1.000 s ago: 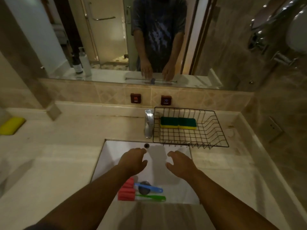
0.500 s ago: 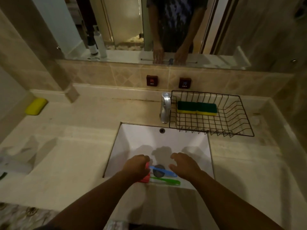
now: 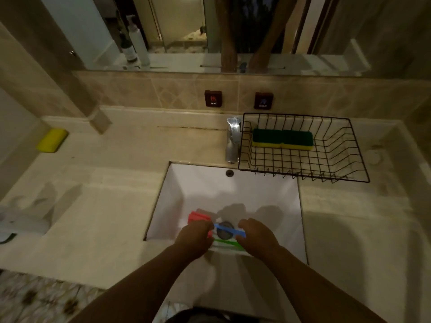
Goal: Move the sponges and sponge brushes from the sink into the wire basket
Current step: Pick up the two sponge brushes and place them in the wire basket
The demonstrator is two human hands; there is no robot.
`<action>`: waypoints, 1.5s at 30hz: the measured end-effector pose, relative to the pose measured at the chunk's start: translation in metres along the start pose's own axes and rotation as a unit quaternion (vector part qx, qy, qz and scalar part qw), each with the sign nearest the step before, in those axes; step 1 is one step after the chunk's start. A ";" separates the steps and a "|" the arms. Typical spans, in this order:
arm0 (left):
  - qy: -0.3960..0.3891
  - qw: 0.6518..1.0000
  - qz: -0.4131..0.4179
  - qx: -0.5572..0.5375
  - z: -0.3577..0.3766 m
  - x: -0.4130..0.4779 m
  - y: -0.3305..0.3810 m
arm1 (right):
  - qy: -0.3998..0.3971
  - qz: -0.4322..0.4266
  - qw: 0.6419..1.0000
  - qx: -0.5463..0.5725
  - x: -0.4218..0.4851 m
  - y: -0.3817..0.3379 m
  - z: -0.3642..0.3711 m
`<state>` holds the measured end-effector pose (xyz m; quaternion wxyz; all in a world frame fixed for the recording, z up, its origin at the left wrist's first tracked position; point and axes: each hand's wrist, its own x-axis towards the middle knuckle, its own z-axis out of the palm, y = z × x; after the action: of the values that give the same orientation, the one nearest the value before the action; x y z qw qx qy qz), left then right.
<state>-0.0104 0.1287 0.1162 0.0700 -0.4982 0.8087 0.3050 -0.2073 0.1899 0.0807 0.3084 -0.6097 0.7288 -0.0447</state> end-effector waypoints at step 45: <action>-0.141 0.988 0.057 0.001 0.097 0.100 -0.048 | -0.052 0.061 0.996 0.024 0.097 0.015 0.072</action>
<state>-0.0376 0.0917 -0.0233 0.1667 -0.4035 0.8178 0.3751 -0.1900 0.1278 -0.0224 0.3623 -0.5582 0.7463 -0.0112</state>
